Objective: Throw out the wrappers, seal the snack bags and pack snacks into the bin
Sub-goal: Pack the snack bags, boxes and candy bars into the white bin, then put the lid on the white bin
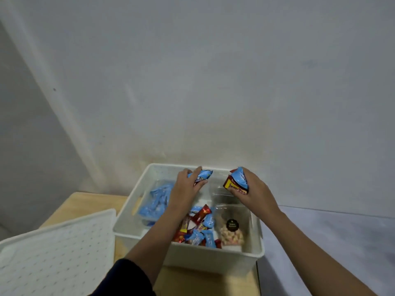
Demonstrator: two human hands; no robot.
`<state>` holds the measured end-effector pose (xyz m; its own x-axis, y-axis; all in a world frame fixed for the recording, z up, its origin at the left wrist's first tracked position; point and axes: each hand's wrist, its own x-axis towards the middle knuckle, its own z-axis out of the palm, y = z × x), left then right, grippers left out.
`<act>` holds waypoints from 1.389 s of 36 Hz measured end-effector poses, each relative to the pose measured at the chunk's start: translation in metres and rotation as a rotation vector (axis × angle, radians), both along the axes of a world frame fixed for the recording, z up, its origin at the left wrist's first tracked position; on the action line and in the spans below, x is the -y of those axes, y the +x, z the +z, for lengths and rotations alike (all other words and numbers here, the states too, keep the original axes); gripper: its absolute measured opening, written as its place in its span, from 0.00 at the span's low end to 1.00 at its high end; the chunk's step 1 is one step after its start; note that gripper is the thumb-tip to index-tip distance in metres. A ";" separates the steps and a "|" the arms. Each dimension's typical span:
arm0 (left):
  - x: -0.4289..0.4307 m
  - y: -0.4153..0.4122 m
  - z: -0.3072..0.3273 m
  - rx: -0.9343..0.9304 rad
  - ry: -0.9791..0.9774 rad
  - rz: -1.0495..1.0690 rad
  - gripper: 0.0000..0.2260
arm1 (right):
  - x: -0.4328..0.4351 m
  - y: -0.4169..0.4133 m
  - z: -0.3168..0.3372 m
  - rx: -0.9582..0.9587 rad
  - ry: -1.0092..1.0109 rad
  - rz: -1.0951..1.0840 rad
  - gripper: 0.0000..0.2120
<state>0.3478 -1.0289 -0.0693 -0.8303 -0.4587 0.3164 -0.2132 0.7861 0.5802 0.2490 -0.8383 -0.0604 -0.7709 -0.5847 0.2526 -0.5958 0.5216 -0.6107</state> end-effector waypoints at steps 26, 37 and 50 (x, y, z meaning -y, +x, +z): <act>0.035 0.029 -0.037 0.369 0.249 -0.276 0.20 | 0.069 0.042 -0.021 0.324 0.122 -0.063 0.26; 0.015 0.061 -0.014 0.373 0.142 -0.151 0.18 | 0.053 0.059 0.001 0.220 0.209 0.076 0.18; 0.090 0.211 0.013 0.297 -0.011 0.278 0.21 | 0.156 0.152 0.028 0.018 0.249 0.440 0.17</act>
<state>0.5591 -1.1193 -0.0559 -0.7315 -0.6763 0.0875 -0.5753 0.6809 0.4532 0.4014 -0.9944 -0.0324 -0.4407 -0.8961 0.0531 -0.7825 0.3545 -0.5119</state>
